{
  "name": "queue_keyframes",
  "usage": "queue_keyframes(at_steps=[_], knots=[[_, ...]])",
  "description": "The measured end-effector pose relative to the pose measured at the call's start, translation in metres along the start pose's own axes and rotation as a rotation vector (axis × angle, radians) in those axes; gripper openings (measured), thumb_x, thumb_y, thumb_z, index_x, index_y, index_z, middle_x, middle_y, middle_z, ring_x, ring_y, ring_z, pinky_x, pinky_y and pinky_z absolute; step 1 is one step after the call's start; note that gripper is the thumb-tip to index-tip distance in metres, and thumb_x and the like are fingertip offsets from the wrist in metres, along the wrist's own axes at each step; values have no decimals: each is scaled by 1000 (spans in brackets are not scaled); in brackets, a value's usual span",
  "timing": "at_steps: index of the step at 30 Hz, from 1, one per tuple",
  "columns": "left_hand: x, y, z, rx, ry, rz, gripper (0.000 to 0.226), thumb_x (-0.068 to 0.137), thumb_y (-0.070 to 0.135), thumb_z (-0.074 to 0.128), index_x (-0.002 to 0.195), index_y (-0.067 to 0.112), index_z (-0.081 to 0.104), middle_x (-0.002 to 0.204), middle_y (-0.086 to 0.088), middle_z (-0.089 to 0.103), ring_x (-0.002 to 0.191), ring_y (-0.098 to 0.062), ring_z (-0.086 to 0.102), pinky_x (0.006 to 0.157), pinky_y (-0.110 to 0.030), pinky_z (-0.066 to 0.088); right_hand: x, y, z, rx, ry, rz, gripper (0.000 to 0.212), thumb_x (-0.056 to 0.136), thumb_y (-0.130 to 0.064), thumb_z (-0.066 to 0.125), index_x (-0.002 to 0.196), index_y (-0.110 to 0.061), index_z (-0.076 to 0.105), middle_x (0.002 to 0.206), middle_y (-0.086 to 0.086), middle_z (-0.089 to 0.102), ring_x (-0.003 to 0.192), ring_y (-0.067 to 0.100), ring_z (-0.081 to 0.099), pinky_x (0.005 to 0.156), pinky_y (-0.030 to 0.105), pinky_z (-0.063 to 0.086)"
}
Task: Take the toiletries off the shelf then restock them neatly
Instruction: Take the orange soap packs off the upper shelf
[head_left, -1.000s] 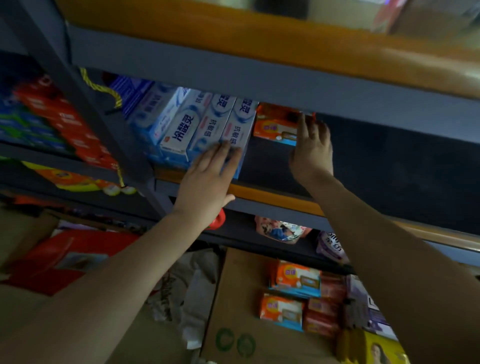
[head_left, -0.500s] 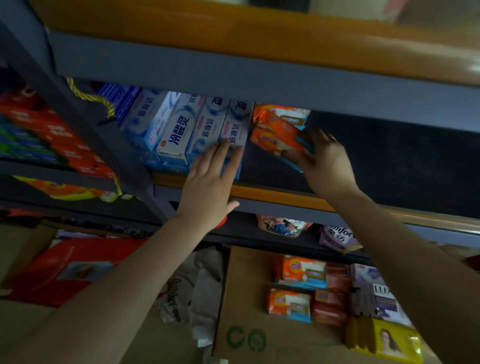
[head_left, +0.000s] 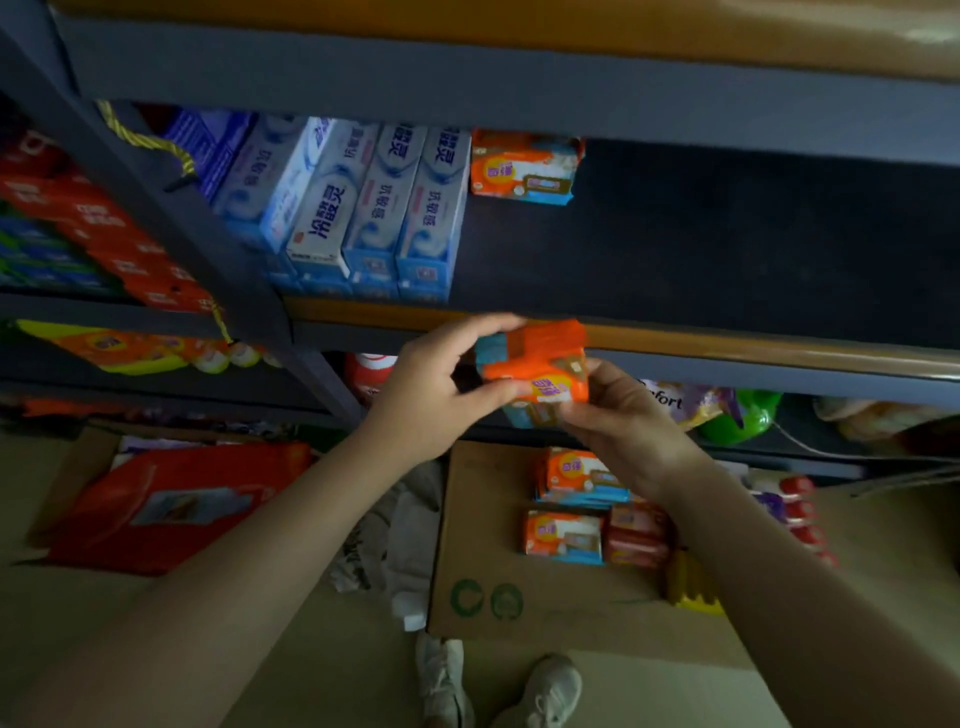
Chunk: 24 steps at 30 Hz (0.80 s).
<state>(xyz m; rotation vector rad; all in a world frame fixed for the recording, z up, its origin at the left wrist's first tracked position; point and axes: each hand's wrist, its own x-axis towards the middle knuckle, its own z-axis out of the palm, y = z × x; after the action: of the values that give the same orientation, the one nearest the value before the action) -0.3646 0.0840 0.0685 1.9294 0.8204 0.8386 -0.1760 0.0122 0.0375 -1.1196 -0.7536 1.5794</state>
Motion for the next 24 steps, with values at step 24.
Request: queue_keyframes(at_steps=[24], knots=[[-77,-36,105,-981,-312,-1557,48,93,52,36,92,8,55,50,-1,48,34,-8,41,37,-14,33,-46,4,-51,-618,264,583,45,94,-46,43,75,-9,60,45,2,49,35,15,40,36,17,30]])
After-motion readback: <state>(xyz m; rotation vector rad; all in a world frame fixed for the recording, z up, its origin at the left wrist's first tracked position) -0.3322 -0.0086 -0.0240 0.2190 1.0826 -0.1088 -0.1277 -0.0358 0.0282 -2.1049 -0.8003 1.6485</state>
